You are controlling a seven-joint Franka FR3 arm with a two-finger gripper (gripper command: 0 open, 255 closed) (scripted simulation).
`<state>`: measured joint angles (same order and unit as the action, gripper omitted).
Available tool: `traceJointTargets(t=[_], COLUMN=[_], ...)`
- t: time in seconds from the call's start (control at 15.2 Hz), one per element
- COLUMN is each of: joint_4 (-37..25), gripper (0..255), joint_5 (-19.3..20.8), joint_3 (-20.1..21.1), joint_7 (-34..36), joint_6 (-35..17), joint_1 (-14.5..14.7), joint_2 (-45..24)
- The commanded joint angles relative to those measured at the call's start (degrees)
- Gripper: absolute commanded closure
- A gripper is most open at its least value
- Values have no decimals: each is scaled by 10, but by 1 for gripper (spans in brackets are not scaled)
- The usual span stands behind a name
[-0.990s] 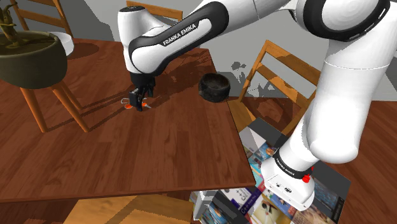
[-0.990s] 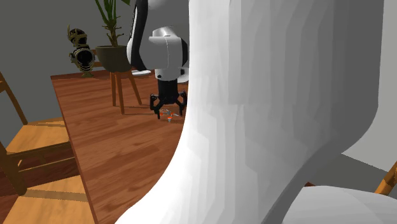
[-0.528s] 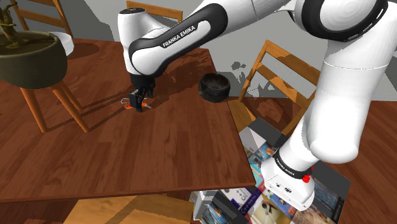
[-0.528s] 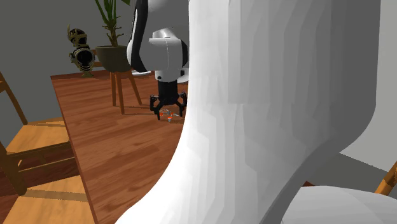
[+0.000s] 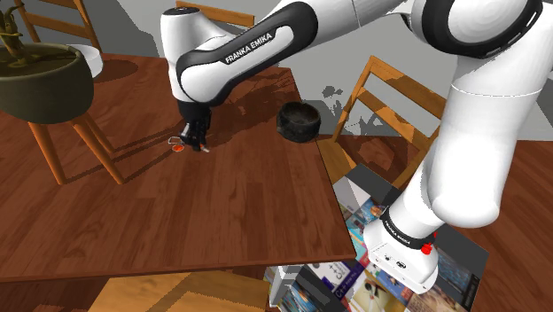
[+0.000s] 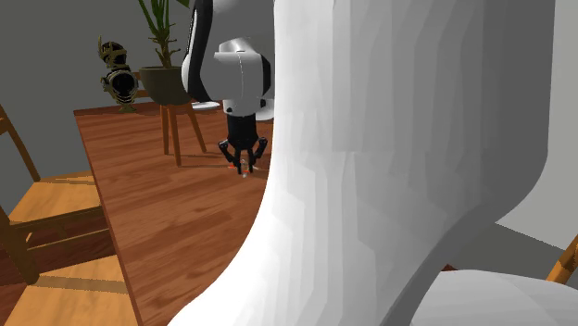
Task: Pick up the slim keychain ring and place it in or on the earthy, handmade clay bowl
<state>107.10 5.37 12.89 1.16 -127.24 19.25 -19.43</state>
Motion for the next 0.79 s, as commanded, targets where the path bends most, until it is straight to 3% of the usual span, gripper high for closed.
traceJointTargets(t=[0.0,0.73], joint_4=[2,-24], gripper=[255,255], joint_5=[1,-12], joint_3=[-3,2], joint_7=[0,-10], joint_6=[-1,65], joint_1=[-1,-7], joint_2=[-9,33])
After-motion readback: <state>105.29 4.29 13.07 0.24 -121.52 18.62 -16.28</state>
